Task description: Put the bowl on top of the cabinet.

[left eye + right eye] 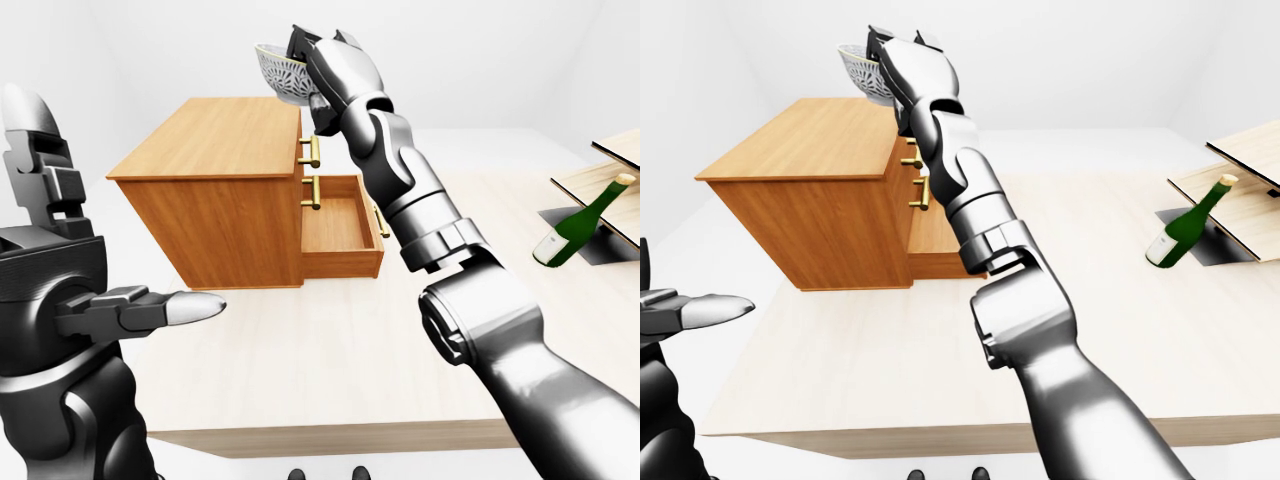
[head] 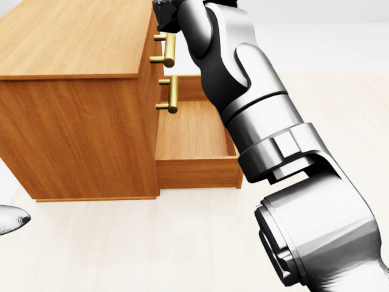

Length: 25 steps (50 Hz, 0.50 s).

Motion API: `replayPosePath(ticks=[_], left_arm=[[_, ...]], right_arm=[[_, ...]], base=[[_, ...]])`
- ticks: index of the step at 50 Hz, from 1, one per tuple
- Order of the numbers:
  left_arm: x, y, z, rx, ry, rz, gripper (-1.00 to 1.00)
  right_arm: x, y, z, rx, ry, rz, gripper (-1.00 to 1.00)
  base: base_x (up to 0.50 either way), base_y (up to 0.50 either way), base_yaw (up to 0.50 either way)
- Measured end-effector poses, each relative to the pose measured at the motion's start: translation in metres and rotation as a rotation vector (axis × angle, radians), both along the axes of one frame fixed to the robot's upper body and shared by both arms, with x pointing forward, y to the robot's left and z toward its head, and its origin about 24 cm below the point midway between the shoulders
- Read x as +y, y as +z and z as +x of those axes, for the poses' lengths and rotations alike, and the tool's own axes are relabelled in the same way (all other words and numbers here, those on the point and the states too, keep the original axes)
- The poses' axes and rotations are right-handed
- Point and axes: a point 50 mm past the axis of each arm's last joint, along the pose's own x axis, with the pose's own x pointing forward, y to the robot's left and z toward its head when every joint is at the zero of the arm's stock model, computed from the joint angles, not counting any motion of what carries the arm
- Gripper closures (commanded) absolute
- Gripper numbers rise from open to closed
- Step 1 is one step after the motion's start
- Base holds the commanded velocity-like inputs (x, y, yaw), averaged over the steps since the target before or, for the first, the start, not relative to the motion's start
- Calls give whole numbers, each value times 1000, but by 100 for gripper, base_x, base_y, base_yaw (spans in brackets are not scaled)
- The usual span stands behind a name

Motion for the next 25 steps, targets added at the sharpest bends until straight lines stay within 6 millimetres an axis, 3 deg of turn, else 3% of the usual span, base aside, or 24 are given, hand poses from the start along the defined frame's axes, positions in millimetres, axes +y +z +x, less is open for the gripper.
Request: replayPosePath(ticks=[25], left_arm=[[-1,0,-1,-4,-4,-1,-100]], right_arm=[[25,11,-7,-9,45,-24,100]], base=[[0,0,0]])
